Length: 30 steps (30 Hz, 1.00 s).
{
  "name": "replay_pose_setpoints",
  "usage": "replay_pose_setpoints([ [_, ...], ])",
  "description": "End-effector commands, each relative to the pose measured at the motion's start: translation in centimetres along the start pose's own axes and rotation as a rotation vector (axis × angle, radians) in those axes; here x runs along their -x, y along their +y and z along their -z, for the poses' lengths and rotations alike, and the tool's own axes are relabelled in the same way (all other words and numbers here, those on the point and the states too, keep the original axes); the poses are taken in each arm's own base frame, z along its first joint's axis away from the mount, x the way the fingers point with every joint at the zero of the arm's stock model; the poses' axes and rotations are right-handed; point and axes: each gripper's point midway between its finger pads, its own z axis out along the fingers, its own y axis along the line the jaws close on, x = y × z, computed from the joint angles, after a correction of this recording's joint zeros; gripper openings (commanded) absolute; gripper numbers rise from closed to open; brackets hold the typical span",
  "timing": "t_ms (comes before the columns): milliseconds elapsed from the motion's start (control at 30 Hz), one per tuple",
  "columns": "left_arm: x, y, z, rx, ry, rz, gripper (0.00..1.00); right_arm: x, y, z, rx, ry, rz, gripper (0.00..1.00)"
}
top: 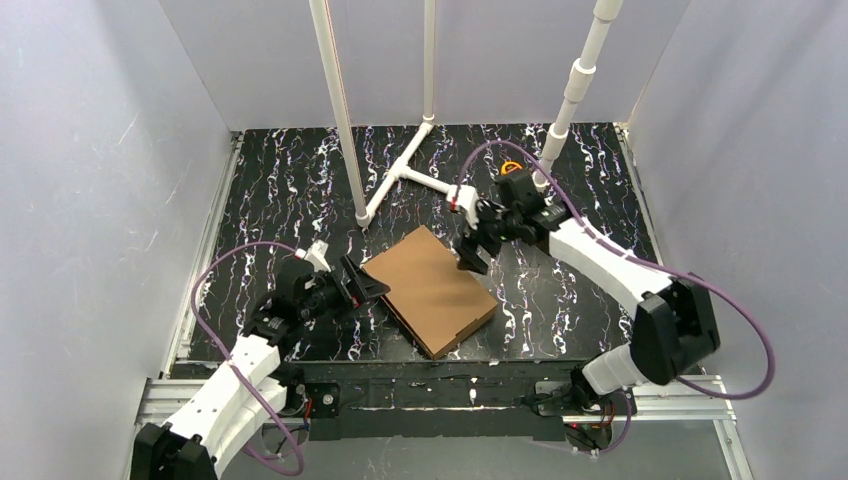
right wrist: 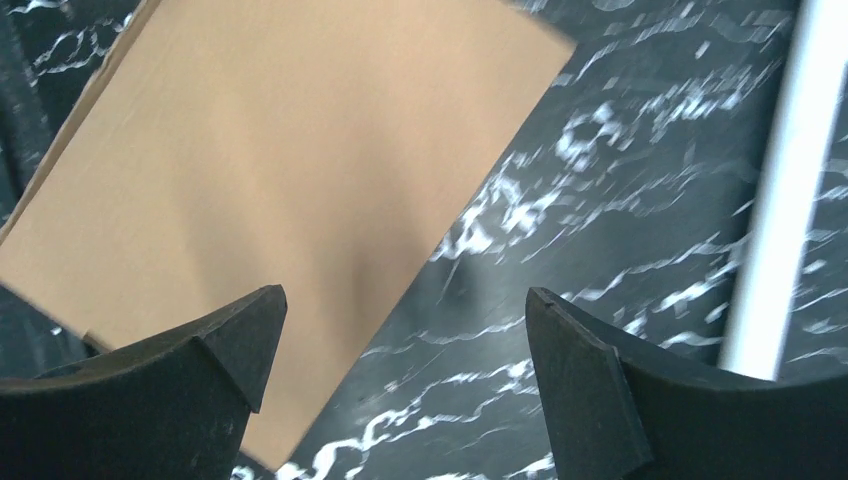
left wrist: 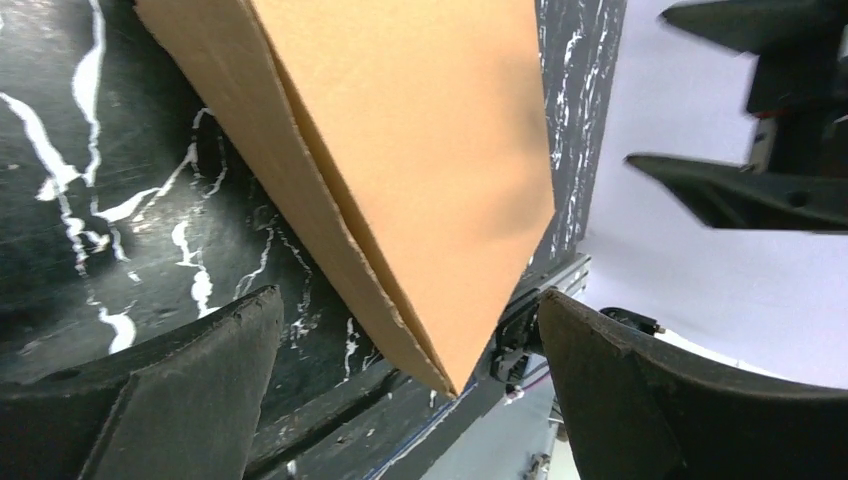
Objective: Fold the paper box
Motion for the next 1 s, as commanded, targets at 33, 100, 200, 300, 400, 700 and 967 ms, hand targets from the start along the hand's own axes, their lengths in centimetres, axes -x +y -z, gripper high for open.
replay_pose_setpoints([
  [33,-0.1,-1.5,-1.4,-0.031,0.003,0.058,0.98,-1.4,1.9,1.7,0.035,-0.193,-0.135,0.98],
  [100,-0.3,-1.0,-2.2,0.016,0.013,0.068,0.97,-1.9,2.4,2.0,0.043,-0.231,-0.158,0.98],
  [200,-0.7,-0.5,-3.2,0.070,0.037,0.079,0.93,-2.4,2.2,1.9,0.055,-0.277,-0.245,0.98],
  [300,-1.2,-0.4,-4.2,0.108,0.055,0.080,0.83,-2.7,2.2,1.4,0.063,-0.314,-0.329,0.98],
  [400,-1.5,-0.6,-4.9,0.125,0.074,0.077,0.73,-2.9,2.4,0.8,0.070,-0.349,-0.402,0.98],
  [700,-2.0,0.0,-5.7,0.156,0.081,0.084,0.49,-4.1,2.1,-0.7,0.062,-0.352,-0.533,0.98],
  [967,-2.4,1.4,-5.9,0.181,0.072,0.091,0.23,-4.0,2.2,-0.5,0.060,-0.358,-0.523,0.98],
])
